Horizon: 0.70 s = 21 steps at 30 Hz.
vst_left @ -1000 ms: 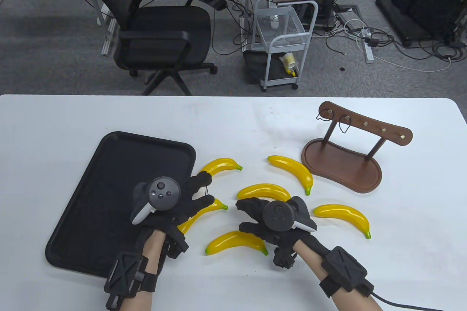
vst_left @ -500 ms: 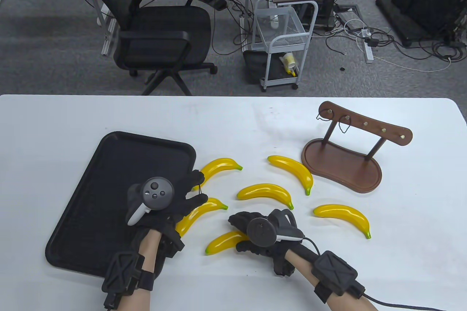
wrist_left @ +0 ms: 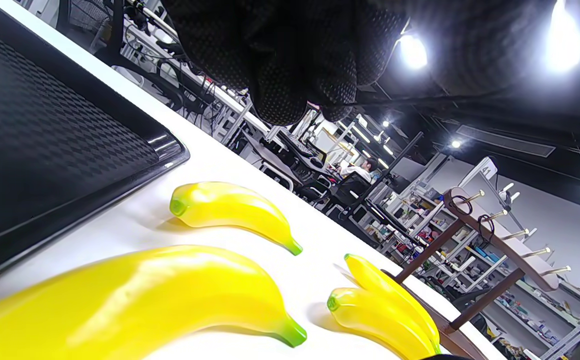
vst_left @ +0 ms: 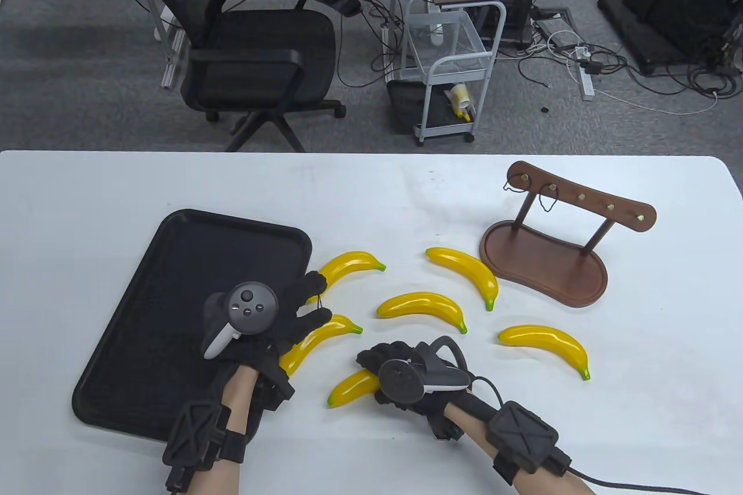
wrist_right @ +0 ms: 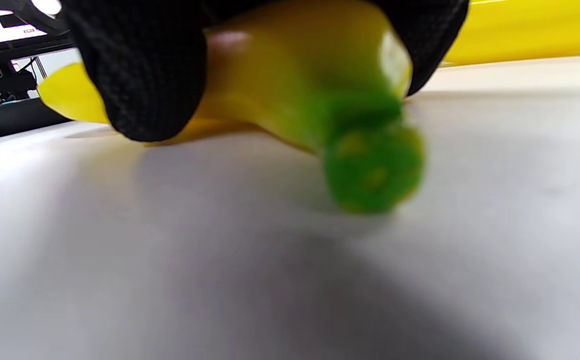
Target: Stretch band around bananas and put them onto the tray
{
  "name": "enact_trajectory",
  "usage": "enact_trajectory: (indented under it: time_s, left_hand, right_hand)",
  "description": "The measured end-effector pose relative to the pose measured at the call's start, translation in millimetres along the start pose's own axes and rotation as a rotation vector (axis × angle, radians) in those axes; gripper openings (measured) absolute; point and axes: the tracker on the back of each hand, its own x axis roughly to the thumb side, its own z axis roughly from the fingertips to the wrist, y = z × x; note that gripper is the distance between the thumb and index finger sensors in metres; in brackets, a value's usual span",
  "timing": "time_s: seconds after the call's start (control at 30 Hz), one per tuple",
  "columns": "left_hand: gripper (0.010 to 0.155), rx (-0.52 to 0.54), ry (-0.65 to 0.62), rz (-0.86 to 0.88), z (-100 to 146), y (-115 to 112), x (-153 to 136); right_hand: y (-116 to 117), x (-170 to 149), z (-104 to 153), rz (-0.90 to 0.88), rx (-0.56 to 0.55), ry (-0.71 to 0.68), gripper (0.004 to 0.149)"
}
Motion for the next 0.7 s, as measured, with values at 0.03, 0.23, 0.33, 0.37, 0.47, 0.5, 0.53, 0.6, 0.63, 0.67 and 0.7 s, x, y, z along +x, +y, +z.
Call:
enact_trajectory:
  time_s: [0.03,0.23,0.33,0.37,0.47,0.5,0.53,0.6,0.63,0.67,0.7]
  left_hand:
    - [0.071,0.001,-0.001,0.000,0.0,0.1,0.2]
    - [0.071,0.000,-0.003,-0.003,0.0,-0.2,0.2]
    - [0.071,0.001,-0.004,-0.005,0.1,0.2,0.3]
    - [0.071,0.002,-0.004,-0.004,0.1,0.3,0.3]
    - [0.071,0.002,-0.003,-0.002,0.0,0.0,0.1]
    - [0.071,0.001,-0.002,-0.001,0.0,-0.1,0.1]
    - [0.071,0.001,-0.002,-0.001,0.1,-0.1,0.2]
    - [0.071,0.001,-0.002,-0.001,0.0,0.0,0.2]
    - [0.070,0.000,-0.001,-0.001,-0.1,0.0,0.3]
    - [0.070,-0.001,-0.001,-0.002,-0.2,0.0,0.3]
    - [0.071,-0.001,-0.001,-0.002,-0.2,-0.2,0.2]
  right_hand:
    - [-0.1,0.2,-0.1,0.002,0.001,-0.001,0.074]
    - [-2.9,-4.8,-1.1,-0.020,-0.026,-0.006,0.072]
    - [-4.8,-10.3,-1.2,-0.056,-0.034,0.009,0.071]
    - [-6.2,-13.0,-1.1,-0.064,-0.038,0.015,0.071]
    - [-11.6,-19.3,0.1,-0.077,-0.053,0.031,0.071]
    - [-13.1,-20.7,0.6,-0.085,-0.059,0.035,0.071]
    - [-15.6,-22.5,1.2,-0.096,-0.067,0.040,0.071]
    - [-20.3,-25.8,1.4,-0.099,-0.081,0.045,0.071]
    - [-22.4,-27.2,0.9,-0.097,-0.087,0.048,0.071]
    - [-25.7,-29.5,0.3,-0.098,-0.093,0.056,0.071]
    - [-28.0,-31.0,-0.1,-0.101,-0.101,0.060,0.071]
